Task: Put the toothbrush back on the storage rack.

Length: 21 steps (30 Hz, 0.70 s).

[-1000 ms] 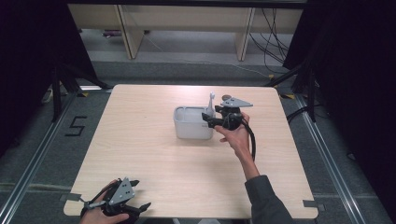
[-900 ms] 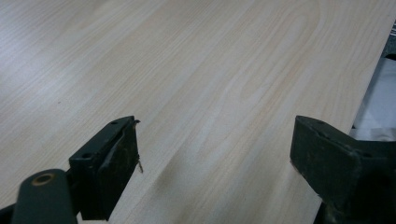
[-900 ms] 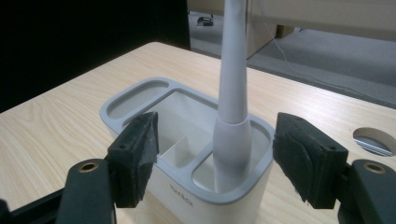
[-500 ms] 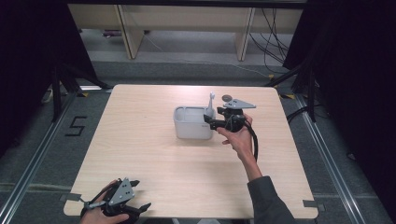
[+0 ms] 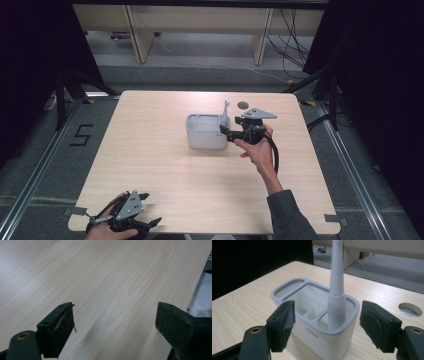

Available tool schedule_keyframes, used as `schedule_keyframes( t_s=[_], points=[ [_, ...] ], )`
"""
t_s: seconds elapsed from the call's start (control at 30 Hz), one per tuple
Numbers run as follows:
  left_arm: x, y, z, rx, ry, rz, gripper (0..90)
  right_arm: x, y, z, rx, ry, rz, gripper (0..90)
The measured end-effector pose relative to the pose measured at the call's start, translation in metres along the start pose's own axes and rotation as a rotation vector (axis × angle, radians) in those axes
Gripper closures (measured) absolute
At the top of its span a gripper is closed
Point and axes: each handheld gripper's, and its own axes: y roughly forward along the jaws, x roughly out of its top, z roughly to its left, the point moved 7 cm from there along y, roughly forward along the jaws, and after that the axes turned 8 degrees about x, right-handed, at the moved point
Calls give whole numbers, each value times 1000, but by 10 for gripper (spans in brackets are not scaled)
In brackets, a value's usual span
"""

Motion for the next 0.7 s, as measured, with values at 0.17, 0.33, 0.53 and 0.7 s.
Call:
schedule_keyframes(
  t_s=[0.17, 0.33, 0.53, 0.7],
  points=[
    [0, 0, 0, 1, -1, -3, 148, -2, 0, 1, 4, -3, 3, 286],
    [0, 0, 0, 2, -4, -1, 148, -5, -3, 2, 9, -15, 9, 279],
    [0, 0, 0, 3, 0, 0, 148, -10, -6, 7, 32, 16, 34, 271],
    [0, 0, 1, 5, -2, -1, 148, -12, -10, 10, 31, 4, 42, 258]
  ],
)
